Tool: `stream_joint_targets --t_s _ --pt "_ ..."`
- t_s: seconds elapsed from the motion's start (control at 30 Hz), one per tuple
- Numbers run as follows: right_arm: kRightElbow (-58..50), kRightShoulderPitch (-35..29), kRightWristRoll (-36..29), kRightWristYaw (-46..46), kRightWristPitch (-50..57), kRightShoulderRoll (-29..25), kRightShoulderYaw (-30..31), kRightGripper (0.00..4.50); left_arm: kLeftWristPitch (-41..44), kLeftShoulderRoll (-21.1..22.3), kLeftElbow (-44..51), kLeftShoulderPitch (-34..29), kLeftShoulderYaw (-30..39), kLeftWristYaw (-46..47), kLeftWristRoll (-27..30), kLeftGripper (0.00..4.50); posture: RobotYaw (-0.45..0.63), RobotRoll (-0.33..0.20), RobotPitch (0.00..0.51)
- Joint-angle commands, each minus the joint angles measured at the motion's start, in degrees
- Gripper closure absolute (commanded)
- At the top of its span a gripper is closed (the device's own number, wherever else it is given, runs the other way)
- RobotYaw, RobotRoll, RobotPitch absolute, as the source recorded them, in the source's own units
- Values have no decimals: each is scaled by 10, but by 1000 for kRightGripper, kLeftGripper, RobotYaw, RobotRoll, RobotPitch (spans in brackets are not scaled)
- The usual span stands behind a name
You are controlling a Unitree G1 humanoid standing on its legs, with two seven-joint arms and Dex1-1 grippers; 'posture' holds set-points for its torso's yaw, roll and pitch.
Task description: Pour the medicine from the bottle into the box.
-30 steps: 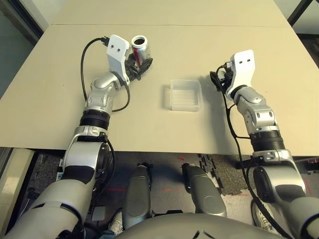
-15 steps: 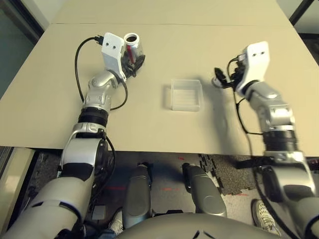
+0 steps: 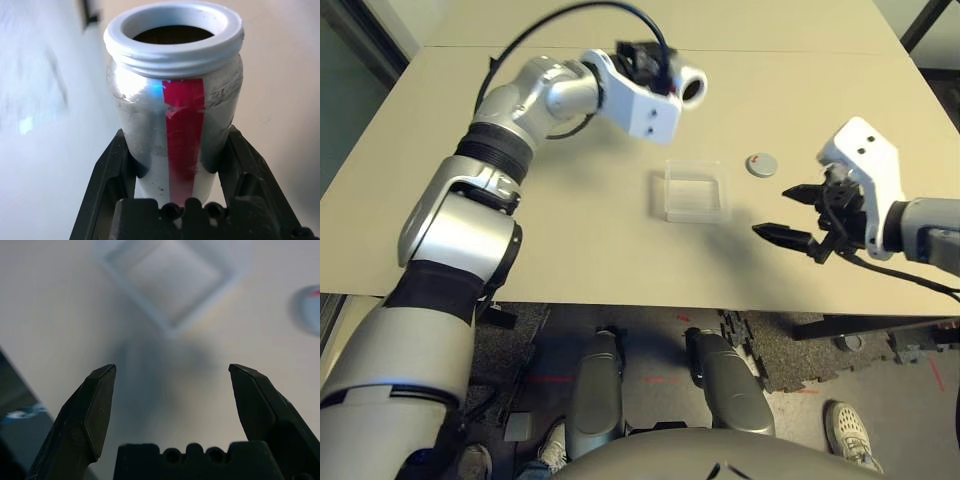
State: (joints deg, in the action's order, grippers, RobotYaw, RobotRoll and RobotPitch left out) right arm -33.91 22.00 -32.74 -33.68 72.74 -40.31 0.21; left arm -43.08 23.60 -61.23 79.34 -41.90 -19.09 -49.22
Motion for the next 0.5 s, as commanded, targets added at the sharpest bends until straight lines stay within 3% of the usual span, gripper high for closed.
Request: stream_joint_targets --t_s 0.03,0.23,0.5 --pt "16 16 20 25 -18 18 30 0 -1 -4 -26 25 -47 60 -69 2070 -91 0 165" --pt "44 24 38 38 -48 33 45 0 2 -29 -56 58 -84 137 -121 2070 -95 0 165" --pt "64 21 51 39 -69 33 53 0 -16 -38 -68 53 -78 138 -110 2070 -80 0 170"
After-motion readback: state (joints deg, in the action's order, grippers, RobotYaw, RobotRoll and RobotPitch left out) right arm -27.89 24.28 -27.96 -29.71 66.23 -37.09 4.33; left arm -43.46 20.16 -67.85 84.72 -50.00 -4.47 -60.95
